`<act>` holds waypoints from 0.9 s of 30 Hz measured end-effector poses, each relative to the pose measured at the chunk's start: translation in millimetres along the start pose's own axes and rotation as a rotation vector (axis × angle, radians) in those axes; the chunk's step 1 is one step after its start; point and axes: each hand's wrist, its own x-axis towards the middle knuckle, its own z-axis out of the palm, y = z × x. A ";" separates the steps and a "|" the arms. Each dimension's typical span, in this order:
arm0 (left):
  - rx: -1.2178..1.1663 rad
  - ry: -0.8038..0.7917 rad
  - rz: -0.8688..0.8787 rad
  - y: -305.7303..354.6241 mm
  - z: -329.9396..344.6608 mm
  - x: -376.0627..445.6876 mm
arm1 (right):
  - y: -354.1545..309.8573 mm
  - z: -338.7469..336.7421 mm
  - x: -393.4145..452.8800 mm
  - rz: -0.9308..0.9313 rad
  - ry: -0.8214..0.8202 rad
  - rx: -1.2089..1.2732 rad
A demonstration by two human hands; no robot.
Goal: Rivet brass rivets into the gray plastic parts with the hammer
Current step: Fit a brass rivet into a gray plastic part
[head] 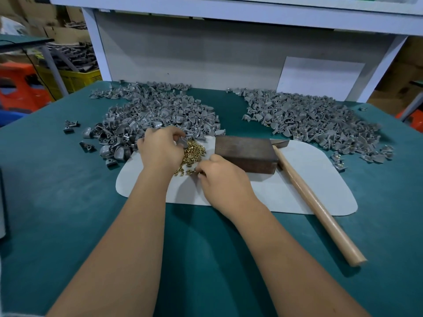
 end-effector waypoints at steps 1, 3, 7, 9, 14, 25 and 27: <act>-0.012 0.011 0.011 1.9 -0.4 -0.3 | 0.8 -1.2 0.0 0.001 -0.006 0.047; -0.069 0.011 0.024 5.3 0.3 0.4 | 1.0 -2.6 -0.3 0.016 -0.001 0.097; -0.116 -0.002 0.034 9.2 3.3 0.2 | -0.4 -1.6 0.8 0.063 0.010 0.048; -0.146 0.001 0.025 9.9 3.7 -0.6 | 0.2 -3.5 1.2 0.078 0.007 0.047; -0.244 0.003 0.026 11.9 3.1 -0.9 | -0.1 -8.0 -1.7 0.045 0.007 0.030; -0.388 -0.057 0.006 20.7 5.7 -4.4 | 22.6 -20.6 -4.1 0.284 0.405 0.463; -0.438 -0.083 0.015 21.2 6.9 -6.3 | 29.2 -21.5 -3.9 0.332 0.446 0.533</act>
